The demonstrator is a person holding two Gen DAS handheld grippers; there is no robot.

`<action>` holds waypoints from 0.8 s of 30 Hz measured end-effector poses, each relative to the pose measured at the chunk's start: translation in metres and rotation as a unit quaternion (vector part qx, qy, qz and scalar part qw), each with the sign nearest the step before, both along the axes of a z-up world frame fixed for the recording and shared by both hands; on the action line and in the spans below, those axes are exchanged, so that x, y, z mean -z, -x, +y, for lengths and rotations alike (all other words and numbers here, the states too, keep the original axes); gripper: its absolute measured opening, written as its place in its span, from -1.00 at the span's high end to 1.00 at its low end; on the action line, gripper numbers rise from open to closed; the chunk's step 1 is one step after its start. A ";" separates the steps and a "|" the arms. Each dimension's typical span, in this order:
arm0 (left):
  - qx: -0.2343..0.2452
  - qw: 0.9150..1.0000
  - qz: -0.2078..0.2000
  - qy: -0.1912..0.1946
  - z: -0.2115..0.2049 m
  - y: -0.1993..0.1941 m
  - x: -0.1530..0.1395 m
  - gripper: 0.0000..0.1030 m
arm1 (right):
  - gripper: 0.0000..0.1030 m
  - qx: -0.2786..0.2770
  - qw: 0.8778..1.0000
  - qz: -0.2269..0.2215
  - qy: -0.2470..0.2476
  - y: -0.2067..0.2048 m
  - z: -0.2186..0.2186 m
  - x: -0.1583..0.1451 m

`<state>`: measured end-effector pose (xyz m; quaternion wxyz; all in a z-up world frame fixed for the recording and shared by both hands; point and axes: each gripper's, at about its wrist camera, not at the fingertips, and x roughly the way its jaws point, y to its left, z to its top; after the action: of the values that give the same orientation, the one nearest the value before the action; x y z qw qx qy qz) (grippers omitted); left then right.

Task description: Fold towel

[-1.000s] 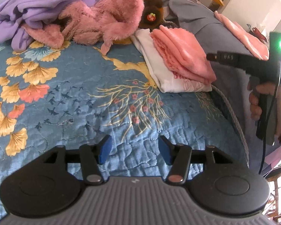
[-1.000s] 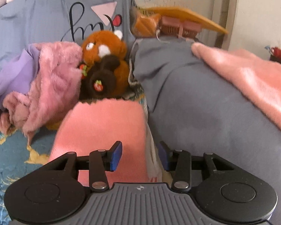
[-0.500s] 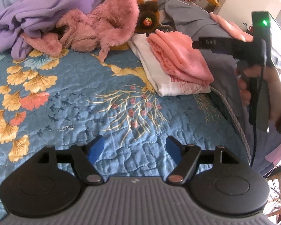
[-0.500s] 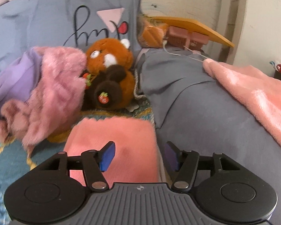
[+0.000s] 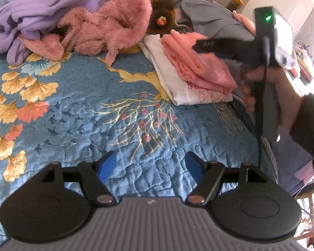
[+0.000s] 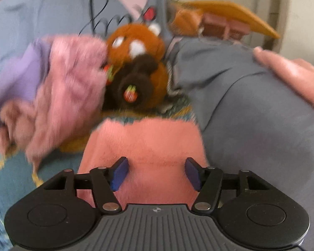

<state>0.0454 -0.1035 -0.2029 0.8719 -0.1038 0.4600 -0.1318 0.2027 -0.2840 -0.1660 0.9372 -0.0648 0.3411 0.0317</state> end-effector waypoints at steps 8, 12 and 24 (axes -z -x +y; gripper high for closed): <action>-0.001 1.000 -0.001 0.000 0.000 -0.001 0.001 -0.53 | -0.20 -0.033 0.998 -0.043 -0.035 0.029 -0.003 -0.025; 0.002 1.000 -0.005 -0.002 -0.001 0.000 0.001 -0.55 | -0.38 -0.057 0.998 0.003 -0.031 0.036 0.004 -0.011; -0.009 0.997 -0.067 -0.032 -0.005 0.013 -0.021 -0.83 | -0.72 0.047 0.997 0.018 -0.059 0.095 -0.010 -0.063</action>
<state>0.0327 -0.1081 -0.1819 0.9047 -0.0709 0.4039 -0.1155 0.1082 -0.2936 -0.1030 0.9334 0.0068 0.3586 0.0091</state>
